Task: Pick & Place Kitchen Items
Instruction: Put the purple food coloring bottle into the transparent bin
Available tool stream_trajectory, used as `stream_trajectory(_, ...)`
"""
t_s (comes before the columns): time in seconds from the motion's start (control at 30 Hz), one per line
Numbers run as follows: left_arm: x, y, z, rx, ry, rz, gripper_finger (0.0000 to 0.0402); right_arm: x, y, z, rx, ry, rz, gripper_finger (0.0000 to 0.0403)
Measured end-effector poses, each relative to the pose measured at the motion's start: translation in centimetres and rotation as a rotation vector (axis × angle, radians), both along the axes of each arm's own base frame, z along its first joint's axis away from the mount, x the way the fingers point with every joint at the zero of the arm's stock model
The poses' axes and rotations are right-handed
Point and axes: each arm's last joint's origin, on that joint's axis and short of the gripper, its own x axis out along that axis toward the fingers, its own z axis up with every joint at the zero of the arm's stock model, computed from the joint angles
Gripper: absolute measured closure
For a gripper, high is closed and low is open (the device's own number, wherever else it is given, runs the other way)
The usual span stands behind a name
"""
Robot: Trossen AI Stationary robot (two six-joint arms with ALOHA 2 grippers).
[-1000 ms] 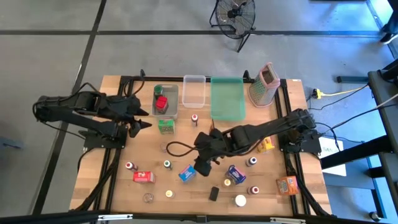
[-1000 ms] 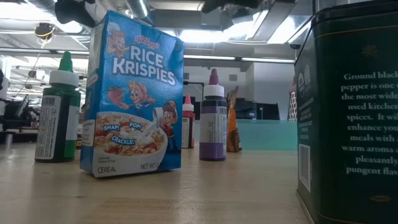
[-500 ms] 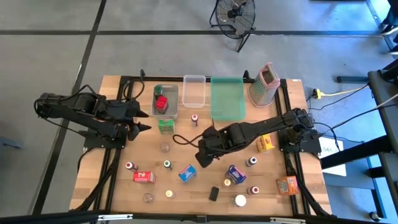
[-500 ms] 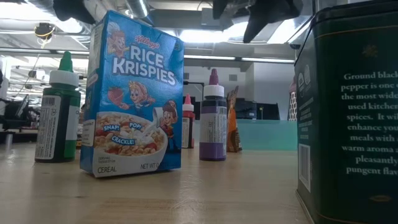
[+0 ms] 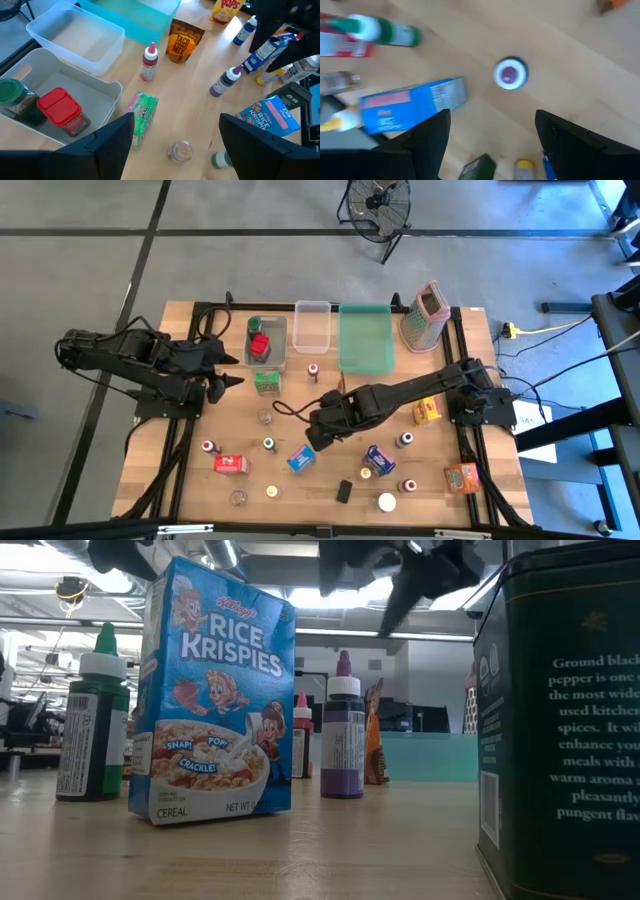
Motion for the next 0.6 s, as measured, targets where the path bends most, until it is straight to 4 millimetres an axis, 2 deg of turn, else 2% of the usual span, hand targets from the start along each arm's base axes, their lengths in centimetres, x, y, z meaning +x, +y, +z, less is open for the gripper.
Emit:
stream_trajectory(0.2,0.0,0.0,0.0,0.006,0.001,-0.001,0.0116,0.4,-0.8,-1.2,-0.020,0.057,-0.043,0.0110)
stream_trajectory(0.6,0.0,0.0,0.0,0.007,0.002,-0.002,0.0115,1.3,-0.9,-3.1,-0.042,0.086,-0.018,0.0110)
